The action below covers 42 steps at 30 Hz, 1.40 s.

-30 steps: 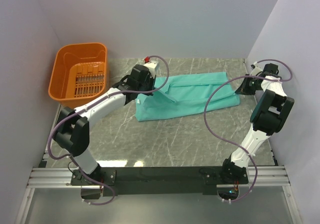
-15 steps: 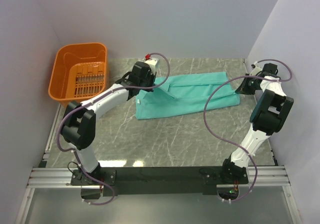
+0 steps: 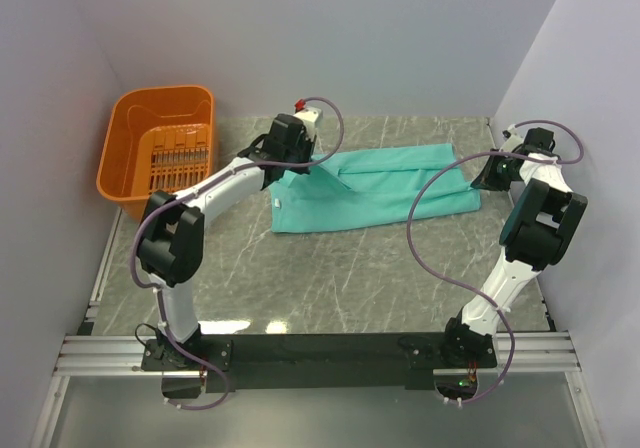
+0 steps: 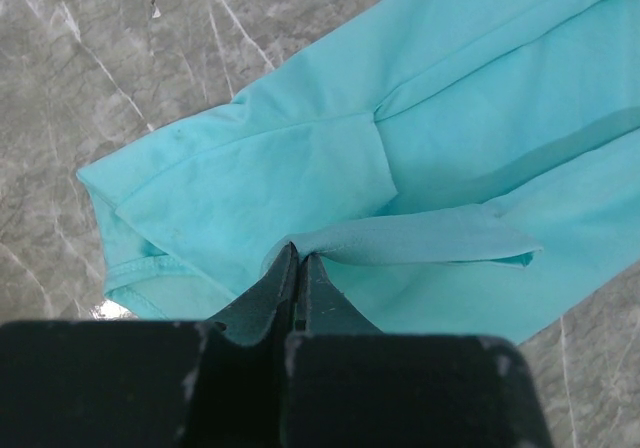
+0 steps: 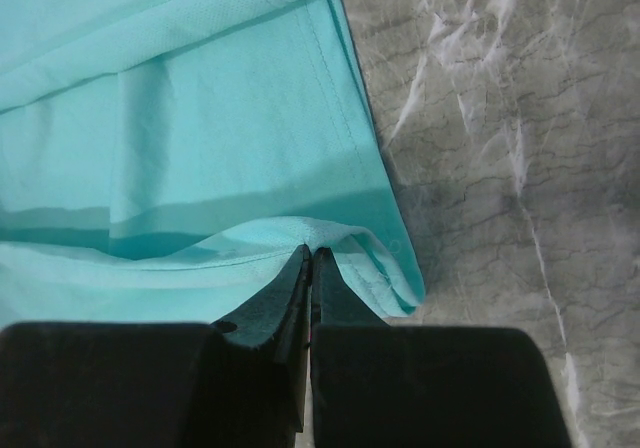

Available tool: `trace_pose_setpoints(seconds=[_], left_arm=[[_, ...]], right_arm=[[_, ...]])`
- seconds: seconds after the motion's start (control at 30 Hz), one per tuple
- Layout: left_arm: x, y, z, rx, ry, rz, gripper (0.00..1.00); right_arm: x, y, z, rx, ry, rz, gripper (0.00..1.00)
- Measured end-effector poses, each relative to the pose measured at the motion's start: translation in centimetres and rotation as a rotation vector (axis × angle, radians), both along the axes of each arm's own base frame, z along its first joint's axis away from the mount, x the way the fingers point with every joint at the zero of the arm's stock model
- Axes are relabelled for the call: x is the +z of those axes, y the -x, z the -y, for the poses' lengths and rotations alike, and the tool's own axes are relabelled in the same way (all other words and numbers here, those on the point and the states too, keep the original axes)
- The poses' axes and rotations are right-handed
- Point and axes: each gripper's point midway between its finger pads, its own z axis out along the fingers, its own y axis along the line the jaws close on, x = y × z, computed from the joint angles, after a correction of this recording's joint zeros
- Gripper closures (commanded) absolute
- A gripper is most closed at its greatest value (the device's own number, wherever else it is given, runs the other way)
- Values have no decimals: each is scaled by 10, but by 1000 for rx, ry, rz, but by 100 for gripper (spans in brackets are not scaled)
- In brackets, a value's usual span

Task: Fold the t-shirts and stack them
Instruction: Fold the tshirt

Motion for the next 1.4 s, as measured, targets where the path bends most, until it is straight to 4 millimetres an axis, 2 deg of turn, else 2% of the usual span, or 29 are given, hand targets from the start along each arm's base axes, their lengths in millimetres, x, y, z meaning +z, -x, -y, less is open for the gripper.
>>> trace_pose_setpoints(seconds=[0.27,0.6,0.73,1.07,1.4], left_arm=[[-12,-12,-6,21,-9,-15,99],[-5,-42,4,16,-5,22,99],[-9,-52,7,17,-8,25,99],[-29,-65,-3,40,-29,-13,99],[-55,-74,-16,68,-48,-56,99]], right_arm=[[-3,0,1,-10,2,-10,100],[-4,-1,4,-20,15,-11,100],[-4,-1,4,-22,17,-12,100],[-6,-1,3,-28,14,-18,100],[-22,-10,-7,-10,11,-44,100]])
